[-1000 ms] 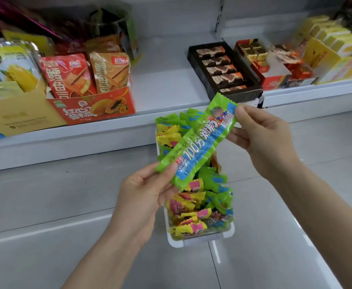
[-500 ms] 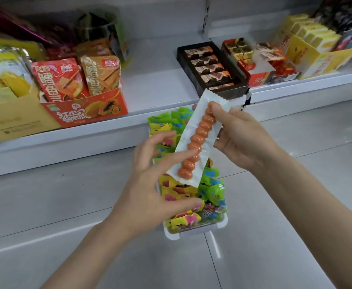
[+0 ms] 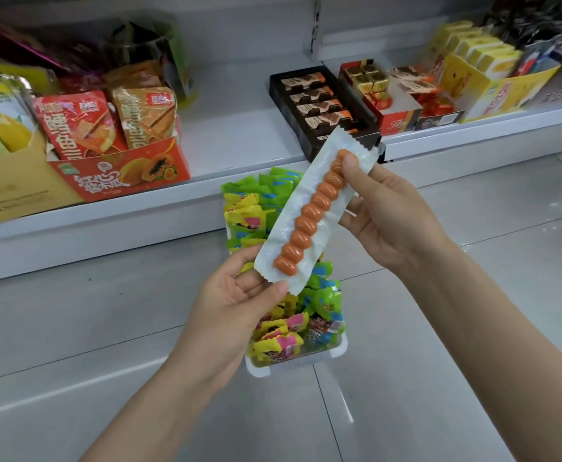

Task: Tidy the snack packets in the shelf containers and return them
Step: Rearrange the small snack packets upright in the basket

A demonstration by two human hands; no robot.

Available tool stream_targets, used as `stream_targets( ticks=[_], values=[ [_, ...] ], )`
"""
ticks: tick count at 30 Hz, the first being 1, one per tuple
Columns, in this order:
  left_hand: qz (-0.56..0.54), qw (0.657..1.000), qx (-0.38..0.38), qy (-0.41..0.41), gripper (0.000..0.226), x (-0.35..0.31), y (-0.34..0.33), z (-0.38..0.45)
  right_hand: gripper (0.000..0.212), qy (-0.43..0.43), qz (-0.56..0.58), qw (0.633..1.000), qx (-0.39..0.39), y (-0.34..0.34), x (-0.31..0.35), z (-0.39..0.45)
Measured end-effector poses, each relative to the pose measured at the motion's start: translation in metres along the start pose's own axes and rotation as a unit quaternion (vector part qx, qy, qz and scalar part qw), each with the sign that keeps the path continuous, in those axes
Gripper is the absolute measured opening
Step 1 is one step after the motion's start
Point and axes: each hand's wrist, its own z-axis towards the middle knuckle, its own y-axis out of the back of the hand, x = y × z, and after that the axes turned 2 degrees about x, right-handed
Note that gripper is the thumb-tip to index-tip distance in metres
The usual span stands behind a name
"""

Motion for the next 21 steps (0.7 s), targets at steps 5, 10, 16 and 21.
stream_targets(
  ticks=[5, 10, 16, 21],
  values=[
    [-0.046, 0.999, 0.009, 0.025, 0.046, 0.005, -0.01, 0.001, 0.02, 0.039, -0.021, 0.999, -0.03, 0.01, 0.0, 0.0],
    [-0.149, 0.987, 0.043, 0.037, 0.034, 0.004, -0.015, 0.005, 0.02, 0.037, 0.03, 0.998, -0.032, 0.013, -0.001, -0.003],
    [0.199, 0.963, 0.006, -0.184, 0.034, -0.003, -0.009, 0.011, 0.064, -0.141, 0.033, 0.989, 0.025, 0.026, 0.016, -0.014],
    [0.37, 0.886, 0.053, -0.274, 0.035, -0.003, -0.001, 0.011, 0.033, -0.082, -0.156, 0.983, 0.046, 0.047, 0.032, -0.029]
  ],
)
